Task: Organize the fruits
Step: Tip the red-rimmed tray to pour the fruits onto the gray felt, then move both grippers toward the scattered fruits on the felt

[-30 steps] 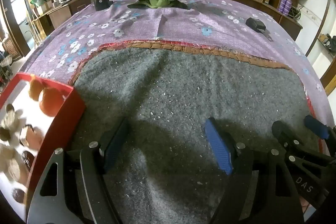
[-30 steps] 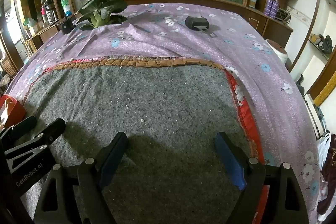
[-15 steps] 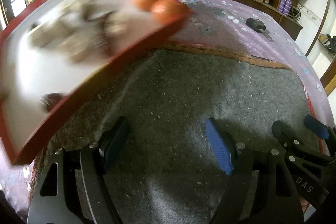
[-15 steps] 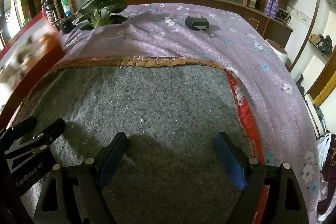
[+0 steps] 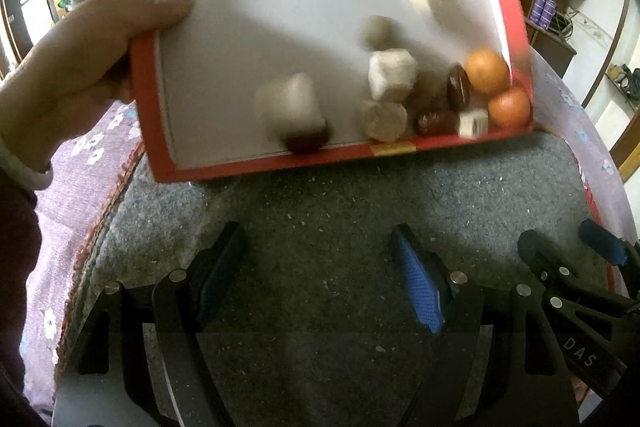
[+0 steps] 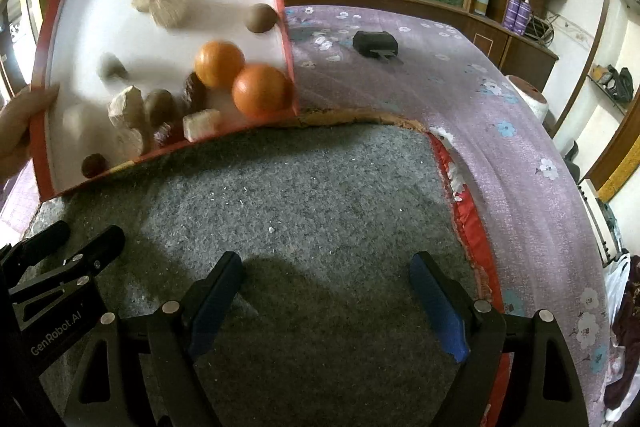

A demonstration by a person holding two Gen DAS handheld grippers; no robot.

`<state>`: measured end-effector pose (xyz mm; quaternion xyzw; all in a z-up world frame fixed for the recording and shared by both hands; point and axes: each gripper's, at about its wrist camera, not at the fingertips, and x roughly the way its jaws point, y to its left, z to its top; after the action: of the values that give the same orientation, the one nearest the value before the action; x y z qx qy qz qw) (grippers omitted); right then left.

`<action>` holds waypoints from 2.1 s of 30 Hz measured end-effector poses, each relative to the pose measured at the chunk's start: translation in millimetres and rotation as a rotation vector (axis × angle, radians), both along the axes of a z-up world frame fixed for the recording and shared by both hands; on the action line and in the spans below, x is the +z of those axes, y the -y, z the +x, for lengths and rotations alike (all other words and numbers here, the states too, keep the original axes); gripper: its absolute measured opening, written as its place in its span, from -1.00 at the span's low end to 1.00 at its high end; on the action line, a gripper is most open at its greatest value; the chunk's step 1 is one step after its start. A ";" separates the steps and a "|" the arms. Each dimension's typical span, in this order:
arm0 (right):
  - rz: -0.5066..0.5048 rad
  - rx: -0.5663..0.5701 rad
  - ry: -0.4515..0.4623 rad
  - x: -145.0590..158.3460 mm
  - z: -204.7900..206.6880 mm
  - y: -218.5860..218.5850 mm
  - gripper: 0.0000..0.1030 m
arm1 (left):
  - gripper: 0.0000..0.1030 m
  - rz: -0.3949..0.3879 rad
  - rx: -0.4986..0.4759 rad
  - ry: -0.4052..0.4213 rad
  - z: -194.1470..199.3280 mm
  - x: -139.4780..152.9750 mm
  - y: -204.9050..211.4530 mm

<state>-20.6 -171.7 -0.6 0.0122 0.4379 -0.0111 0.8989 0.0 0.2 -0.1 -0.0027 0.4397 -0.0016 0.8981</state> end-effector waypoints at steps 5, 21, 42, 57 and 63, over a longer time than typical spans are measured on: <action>0.000 0.000 0.000 -0.1 0.1 0.5 0.66 | 0.48 0.001 0.000 0.000 -0.1 0.2 0.3; 0.000 0.000 0.000 0.4 -1.0 -0.2 0.66 | 0.49 0.001 0.000 0.000 -1.4 0.9 1.4; 0.000 0.000 0.000 -0.5 -1.8 0.4 0.66 | 0.49 0.001 0.000 0.000 -0.9 0.4 0.8; 0.000 0.000 0.000 -0.8 -2.1 0.3 0.66 | 0.49 0.001 0.000 0.000 -0.8 0.3 0.7; 0.000 0.000 0.000 -0.8 -2.0 0.3 0.67 | 0.49 0.000 0.000 0.000 -0.9 0.3 0.4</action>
<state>-22.6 -172.0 -1.4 0.0120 0.4378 -0.0111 0.8989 -0.8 -0.2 0.3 -0.0027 0.4398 -0.0018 0.8981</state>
